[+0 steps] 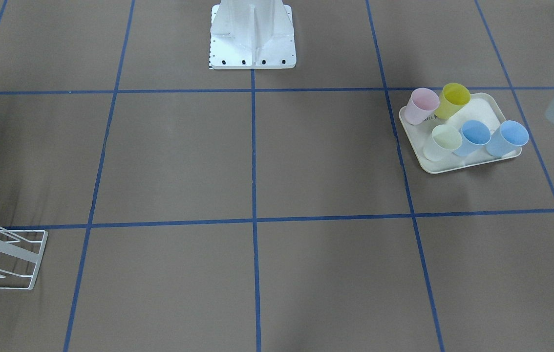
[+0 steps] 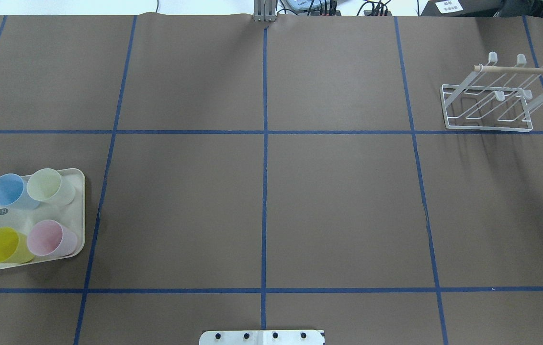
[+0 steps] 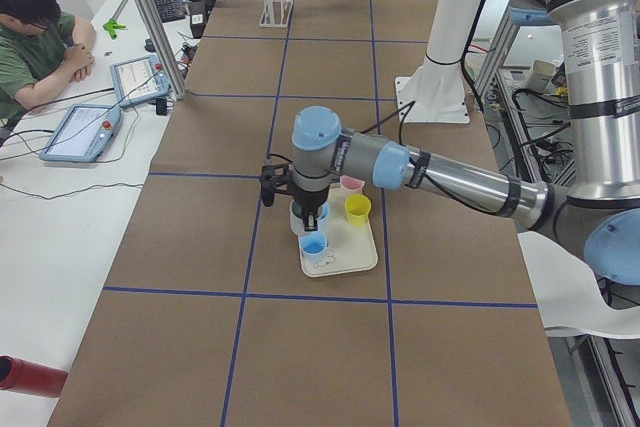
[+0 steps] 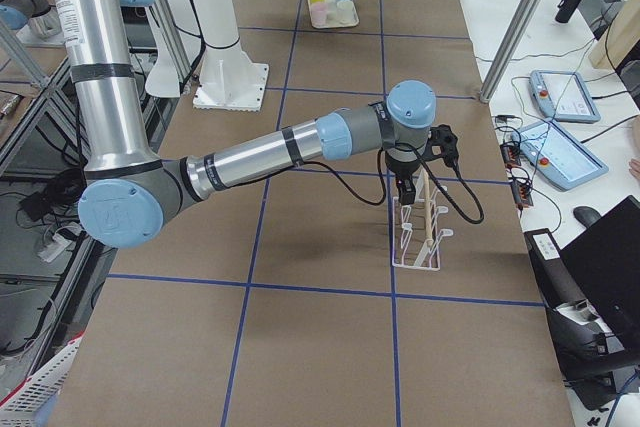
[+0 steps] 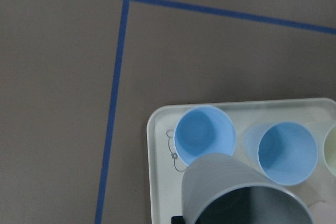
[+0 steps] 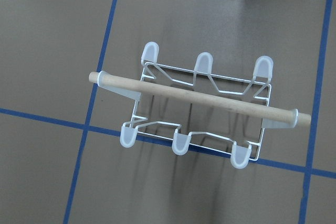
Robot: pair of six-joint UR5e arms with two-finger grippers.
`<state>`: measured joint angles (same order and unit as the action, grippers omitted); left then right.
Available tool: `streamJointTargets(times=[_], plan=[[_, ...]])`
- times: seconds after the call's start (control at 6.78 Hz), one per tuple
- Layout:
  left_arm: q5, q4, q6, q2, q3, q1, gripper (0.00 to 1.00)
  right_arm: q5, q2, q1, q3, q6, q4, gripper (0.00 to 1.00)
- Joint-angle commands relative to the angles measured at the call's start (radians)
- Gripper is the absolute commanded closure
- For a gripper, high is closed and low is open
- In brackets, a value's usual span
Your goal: Transfer IKEA cup to right arm and place on rack
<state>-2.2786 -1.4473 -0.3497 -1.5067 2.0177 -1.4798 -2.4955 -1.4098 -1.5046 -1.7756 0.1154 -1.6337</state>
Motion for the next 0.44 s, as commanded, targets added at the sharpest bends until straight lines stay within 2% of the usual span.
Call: streamJointTargets(times=[0.0, 0.15, 0.29], plan=[[0.028, 0.110, -0.162, -0.301, -0.100, -0.017, 1.00, 0.004, 0.027, 0.017, 0.010, 0.033, 0.020, 0.00], [0.030, -0.019, -0.383, -0.375, -0.152, 0.077, 1.00, 0.004, 0.061, 0.036, 0.033, 0.147, 0.110, 0.00], [0.036, -0.235, -0.627, -0.395, -0.204, 0.179, 1.00, 0.006, 0.096, 0.058, 0.080, 0.294, 0.235, 0.00]])
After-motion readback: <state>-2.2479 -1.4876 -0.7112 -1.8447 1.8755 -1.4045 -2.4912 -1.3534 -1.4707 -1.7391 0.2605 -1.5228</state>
